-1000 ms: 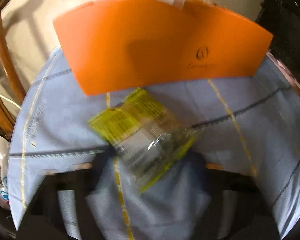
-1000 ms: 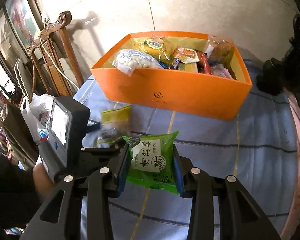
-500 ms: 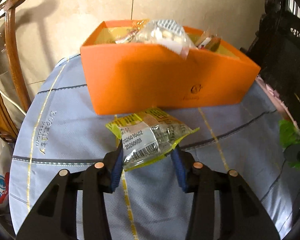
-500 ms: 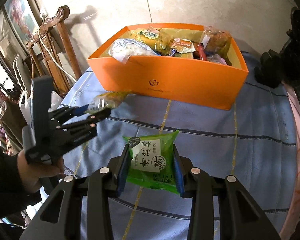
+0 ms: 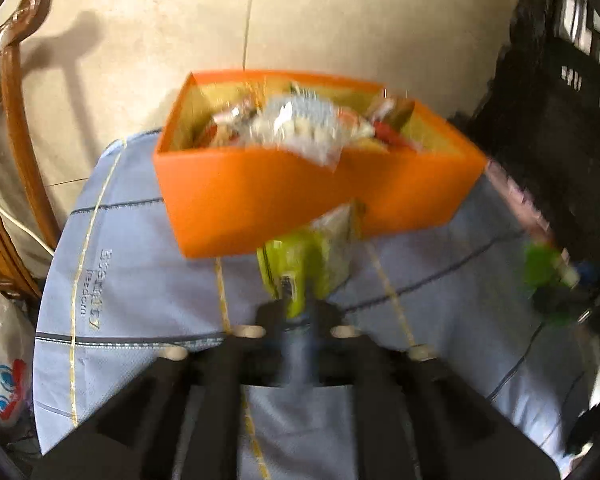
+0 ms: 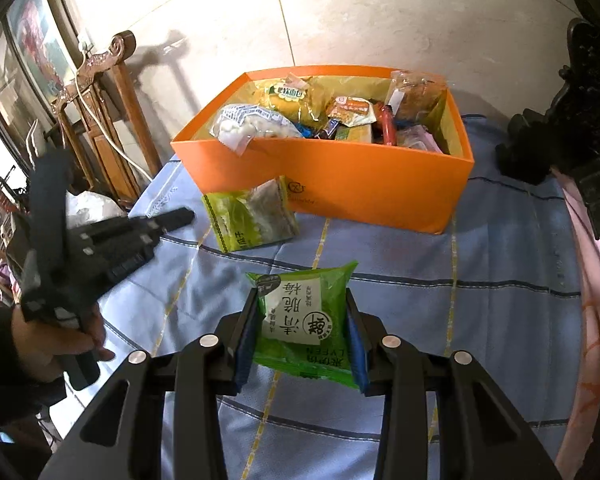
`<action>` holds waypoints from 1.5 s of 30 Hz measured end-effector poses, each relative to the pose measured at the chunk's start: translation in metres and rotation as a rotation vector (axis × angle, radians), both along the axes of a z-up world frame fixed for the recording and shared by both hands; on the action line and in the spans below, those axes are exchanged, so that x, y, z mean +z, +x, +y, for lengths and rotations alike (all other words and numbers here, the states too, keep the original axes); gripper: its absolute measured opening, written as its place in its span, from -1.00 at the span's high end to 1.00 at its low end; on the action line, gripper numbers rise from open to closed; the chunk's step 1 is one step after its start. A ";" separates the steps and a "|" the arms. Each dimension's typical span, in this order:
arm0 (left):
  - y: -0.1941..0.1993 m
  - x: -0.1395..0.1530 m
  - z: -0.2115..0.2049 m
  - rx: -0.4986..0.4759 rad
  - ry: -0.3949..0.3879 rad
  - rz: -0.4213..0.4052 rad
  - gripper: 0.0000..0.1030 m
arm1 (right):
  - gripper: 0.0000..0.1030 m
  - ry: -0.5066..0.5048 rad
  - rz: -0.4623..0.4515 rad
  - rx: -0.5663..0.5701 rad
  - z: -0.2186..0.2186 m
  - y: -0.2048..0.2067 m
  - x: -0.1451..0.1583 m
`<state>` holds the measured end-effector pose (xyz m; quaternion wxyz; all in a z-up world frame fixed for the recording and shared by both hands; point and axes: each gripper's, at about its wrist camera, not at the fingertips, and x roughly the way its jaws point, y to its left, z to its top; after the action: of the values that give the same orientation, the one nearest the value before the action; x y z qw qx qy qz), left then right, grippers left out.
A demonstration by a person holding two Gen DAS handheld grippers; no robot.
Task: Organize snacks
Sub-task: 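Carry both packs over the orange box and release them inside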
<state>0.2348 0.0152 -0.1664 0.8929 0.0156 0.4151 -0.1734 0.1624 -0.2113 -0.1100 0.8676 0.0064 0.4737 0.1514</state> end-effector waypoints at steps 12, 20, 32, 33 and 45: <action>0.049 -0.041 -0.026 -0.090 0.006 -0.011 -0.91 | 0.24 -0.015 0.033 -0.031 -0.012 -0.012 -0.012; 0.039 -0.034 -0.049 -0.169 -0.008 -0.003 0.65 | 0.24 -0.014 0.036 -0.051 -0.019 -0.011 -0.013; 0.004 0.028 -0.026 -0.129 -0.130 -0.077 0.65 | 0.24 -0.006 -0.038 -0.034 -0.013 0.001 0.020; 0.000 0.042 -0.021 -0.128 -0.141 -0.097 0.65 | 0.24 -0.005 -0.051 -0.031 -0.012 0.002 0.026; -0.003 0.160 0.002 -0.082 -0.152 -0.232 0.65 | 0.24 0.007 -0.257 0.026 0.004 0.021 0.141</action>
<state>0.2317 0.0175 -0.0068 0.9257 -0.0154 0.2940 -0.2376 0.1836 -0.2073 0.0313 0.9190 -0.0162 0.3584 0.1636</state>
